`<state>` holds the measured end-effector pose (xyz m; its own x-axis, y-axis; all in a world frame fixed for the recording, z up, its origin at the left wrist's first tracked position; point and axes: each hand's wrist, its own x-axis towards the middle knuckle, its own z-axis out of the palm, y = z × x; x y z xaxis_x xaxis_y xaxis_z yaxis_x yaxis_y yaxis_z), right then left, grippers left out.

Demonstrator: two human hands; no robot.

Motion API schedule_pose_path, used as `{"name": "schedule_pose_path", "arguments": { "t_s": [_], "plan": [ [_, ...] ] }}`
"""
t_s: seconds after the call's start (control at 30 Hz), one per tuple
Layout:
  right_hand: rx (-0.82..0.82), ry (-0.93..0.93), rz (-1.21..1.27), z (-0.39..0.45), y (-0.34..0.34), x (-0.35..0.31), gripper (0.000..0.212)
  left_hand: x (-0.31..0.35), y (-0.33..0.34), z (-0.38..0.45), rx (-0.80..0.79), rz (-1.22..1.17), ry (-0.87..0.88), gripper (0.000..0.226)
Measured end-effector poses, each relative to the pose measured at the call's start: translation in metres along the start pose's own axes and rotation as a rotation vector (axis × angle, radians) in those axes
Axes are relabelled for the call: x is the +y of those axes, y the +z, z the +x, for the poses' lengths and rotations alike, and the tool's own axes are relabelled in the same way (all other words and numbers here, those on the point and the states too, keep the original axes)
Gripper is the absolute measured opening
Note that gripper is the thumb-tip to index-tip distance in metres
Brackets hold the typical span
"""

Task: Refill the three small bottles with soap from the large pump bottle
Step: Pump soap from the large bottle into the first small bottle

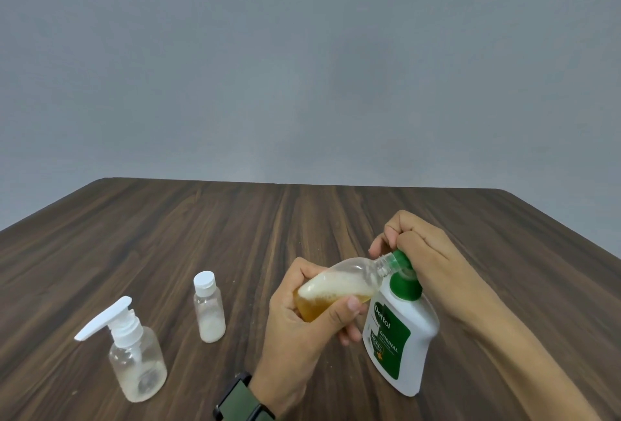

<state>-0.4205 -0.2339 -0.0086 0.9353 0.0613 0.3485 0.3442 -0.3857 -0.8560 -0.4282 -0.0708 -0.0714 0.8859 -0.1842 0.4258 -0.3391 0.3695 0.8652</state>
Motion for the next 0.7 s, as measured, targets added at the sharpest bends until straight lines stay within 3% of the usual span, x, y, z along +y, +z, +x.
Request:
{"name": "schedule_pose_path", "arguments": {
  "t_s": [0.07, 0.2, 0.37, 0.7],
  "plan": [
    [-0.028, -0.012, -0.029, 0.003, -0.003, -0.004, 0.018, 0.001, 0.0, 0.001, -0.012, 0.0, 0.006, 0.043],
    [-0.007, -0.014, -0.036, 0.003, -0.003, -0.003, 0.025, 0.003, 0.0, 0.001, 0.001, 0.001, -0.002, 0.054],
    [0.007, 0.024, 0.019, -0.002, 0.004, 0.006, 0.016, -0.001, -0.001, 0.0, -0.008, 0.024, -0.018, 0.042],
    [0.017, 0.007, -0.028, 0.003, -0.001, -0.002, 0.022, 0.002, 0.002, 0.0, -0.012, 0.028, -0.025, 0.039]
  ]
}}
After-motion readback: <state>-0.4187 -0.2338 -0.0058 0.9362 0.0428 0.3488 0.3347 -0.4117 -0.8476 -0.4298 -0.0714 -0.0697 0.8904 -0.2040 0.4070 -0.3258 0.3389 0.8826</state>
